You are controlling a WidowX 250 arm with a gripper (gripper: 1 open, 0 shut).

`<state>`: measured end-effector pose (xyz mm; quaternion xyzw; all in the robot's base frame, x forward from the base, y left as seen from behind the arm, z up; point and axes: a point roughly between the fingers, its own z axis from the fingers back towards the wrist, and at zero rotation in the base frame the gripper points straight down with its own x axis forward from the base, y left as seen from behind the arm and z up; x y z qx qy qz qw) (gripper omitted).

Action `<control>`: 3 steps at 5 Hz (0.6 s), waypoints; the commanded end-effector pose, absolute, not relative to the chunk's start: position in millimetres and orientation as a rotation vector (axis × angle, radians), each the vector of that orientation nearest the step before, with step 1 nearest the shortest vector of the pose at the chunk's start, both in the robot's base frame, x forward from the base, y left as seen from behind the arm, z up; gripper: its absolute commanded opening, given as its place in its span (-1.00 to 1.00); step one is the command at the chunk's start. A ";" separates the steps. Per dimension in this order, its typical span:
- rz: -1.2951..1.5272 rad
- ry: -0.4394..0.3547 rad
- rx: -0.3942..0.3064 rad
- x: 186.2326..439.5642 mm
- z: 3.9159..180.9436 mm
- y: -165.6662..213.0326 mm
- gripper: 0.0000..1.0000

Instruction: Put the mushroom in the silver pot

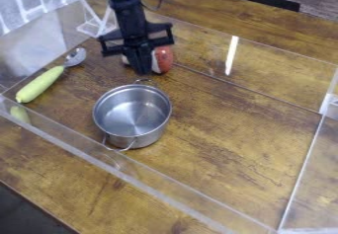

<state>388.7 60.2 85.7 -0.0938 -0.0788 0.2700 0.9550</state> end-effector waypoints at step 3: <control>0.511 -0.241 -0.182 332.4 117.2 53.9 -1.00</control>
